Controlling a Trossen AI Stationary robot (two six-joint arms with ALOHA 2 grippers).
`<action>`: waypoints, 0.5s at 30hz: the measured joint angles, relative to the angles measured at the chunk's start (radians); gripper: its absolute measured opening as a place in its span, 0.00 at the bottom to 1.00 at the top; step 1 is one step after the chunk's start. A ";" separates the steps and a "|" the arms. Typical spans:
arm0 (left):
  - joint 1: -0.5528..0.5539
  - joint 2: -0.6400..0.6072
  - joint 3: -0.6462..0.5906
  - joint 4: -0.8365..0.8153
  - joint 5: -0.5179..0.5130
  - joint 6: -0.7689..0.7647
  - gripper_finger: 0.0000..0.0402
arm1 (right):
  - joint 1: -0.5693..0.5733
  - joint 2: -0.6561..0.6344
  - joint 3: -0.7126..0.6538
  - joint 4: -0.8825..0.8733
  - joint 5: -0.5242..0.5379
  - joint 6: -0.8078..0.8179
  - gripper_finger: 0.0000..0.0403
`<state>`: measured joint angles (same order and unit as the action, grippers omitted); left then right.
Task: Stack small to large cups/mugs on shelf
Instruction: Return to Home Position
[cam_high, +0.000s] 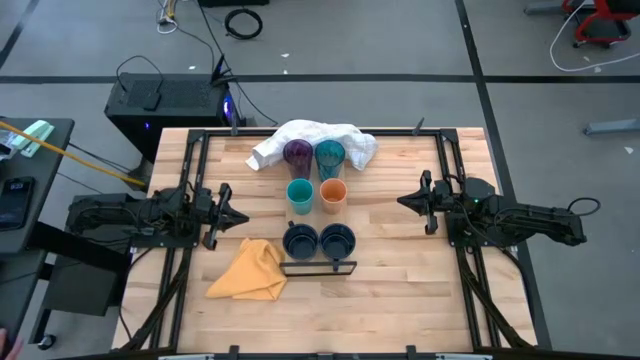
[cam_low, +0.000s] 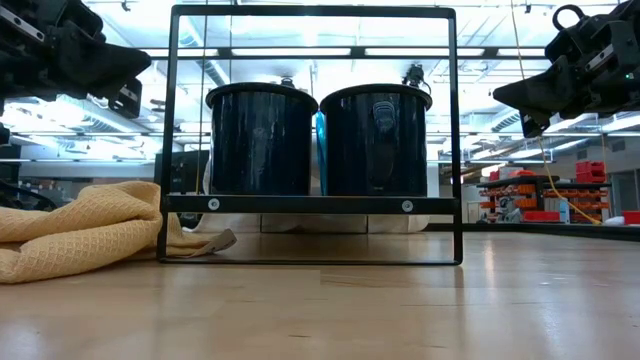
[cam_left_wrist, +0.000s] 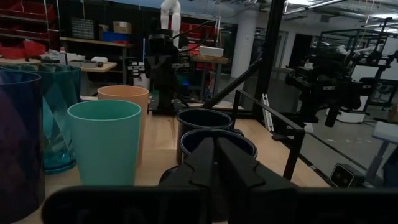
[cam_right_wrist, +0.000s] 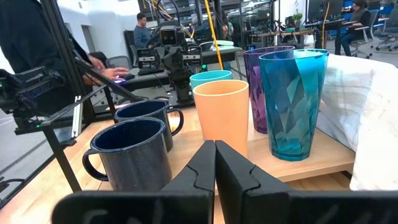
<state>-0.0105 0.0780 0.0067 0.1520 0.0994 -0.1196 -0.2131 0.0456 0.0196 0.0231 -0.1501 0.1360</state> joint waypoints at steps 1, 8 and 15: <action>0.000 0.000 0.000 0.000 0.000 0.000 0.07 | 0.000 0.000 0.000 0.000 0.000 0.000 0.04; 0.000 0.000 0.000 0.000 0.000 0.000 0.09 | 0.000 0.000 0.000 0.000 0.000 0.000 0.04; 0.000 0.000 0.000 0.000 0.000 0.000 0.06 | 0.000 0.000 0.000 0.000 0.000 0.000 0.04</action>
<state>-0.0105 0.0780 0.0067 0.1520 0.0994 -0.1200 -0.2131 0.0456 0.0196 0.0231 -0.1501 0.1360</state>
